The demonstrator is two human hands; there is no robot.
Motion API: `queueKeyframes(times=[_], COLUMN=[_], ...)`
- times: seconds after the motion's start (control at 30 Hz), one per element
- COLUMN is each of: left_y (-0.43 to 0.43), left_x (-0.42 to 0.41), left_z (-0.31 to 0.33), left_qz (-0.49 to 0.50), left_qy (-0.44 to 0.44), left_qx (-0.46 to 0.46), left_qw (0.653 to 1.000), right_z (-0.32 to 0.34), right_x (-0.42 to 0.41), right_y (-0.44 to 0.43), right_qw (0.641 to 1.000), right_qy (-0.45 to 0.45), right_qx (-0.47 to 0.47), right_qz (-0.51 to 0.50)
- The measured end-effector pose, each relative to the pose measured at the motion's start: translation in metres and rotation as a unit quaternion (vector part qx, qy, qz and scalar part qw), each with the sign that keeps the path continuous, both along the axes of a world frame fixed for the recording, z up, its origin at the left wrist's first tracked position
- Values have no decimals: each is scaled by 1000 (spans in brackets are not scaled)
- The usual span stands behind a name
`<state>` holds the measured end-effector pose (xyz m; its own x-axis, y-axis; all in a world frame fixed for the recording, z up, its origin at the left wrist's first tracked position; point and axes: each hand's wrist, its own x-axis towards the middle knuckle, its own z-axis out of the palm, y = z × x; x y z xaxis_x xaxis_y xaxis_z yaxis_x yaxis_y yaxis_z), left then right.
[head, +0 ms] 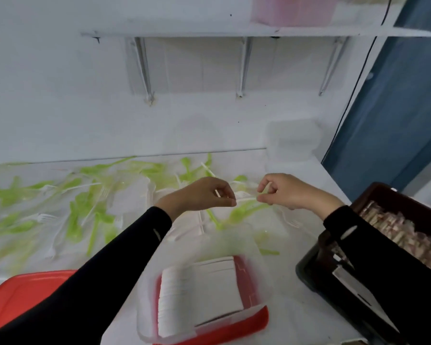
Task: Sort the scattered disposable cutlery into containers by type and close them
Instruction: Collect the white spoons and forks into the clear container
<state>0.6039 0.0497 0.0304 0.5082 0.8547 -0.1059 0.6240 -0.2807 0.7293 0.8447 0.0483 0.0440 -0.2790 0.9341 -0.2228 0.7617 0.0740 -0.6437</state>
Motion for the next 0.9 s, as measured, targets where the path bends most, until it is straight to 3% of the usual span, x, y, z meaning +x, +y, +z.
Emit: queueKeyframes(times=[0.13,0.23,0.33,0.43,0.53,0.6,0.73,0.9], left_y=[33,58,74,88,96,100,112,119], left_x=[40,74,109,143,161,167,151,107], left_z=[-12,-27,-51,-82,-106,-111,-102,-80], left_qz=[-28,-59,-118,-191,-257,-281,-214,-65], left_qy=[-22,-15,17,94,181,162,61,-30], left_qx=[9,7,18,101,168,190,154,23], left_qw=[999,998,993,972,934,927,963,997], right_z=[-9,-21,-30,-38,-47,-51,-57,-62], right_x=[36,57,65,67,71,75,82,73], right_y=[31,46,49,52,62,70,79,84], right_qw=[996,979,921,881,882,893,929,953], right_qy=[-60,-137,-305,-385,-391,-364,-277,-207], right_qx=[-47,-141,-243,-271,-261,-263,-243,-215], right_qz=[-46,-48,12,45,40,25,-30,-53])
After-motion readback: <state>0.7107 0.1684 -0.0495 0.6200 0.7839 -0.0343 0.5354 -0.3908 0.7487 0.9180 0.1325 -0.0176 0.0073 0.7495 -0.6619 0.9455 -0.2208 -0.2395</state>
